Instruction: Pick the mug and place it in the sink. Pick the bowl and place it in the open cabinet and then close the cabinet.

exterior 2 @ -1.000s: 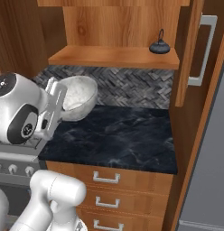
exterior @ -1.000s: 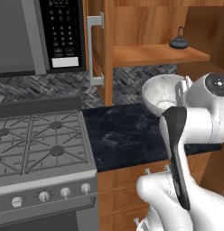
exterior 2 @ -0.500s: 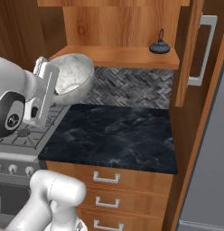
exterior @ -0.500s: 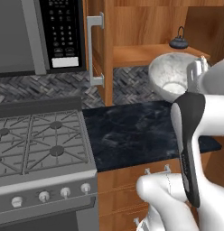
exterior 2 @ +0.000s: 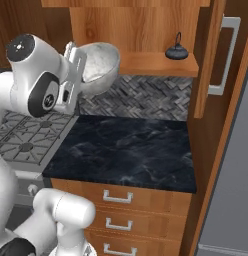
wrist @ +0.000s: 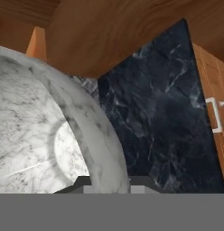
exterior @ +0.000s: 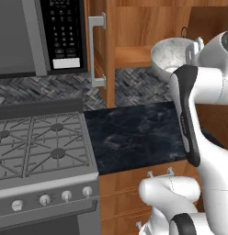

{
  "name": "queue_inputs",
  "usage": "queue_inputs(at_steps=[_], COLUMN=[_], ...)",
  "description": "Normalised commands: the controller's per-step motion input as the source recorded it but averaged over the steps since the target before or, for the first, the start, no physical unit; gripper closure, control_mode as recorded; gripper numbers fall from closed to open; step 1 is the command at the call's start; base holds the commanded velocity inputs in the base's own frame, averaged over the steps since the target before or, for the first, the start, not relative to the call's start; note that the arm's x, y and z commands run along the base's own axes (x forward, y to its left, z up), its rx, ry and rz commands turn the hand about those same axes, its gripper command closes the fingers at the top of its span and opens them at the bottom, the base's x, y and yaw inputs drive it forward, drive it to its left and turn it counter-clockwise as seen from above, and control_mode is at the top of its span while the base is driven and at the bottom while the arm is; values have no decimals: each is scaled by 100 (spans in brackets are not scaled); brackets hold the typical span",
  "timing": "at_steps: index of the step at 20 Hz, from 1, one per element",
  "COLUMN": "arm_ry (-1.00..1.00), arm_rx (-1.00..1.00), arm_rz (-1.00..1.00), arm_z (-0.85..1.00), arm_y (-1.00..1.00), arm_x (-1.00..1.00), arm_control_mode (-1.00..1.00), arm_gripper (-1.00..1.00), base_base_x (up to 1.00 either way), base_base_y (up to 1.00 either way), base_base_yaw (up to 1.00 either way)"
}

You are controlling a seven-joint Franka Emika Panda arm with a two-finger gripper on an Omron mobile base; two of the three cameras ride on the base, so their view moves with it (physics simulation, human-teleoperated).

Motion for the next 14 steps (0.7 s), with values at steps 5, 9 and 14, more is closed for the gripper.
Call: queue_inputs(at_steps=[5, 9, 14], arm_ry=[-3, 0, 0], arm_rx=[-2, 0, 0], arm_rz=[5, 15, 13], arm_z=[14, 0, 0], arm_y=[0, 0, 0], arm_x=[87, 97, 100], arm_control_mode=[-100, -100, -100], arm_gripper=[100, 100, 100], base_base_x=[0, 0, 0], base_base_y=[0, 0, 0], base_base_yaw=[0, 0, 0])
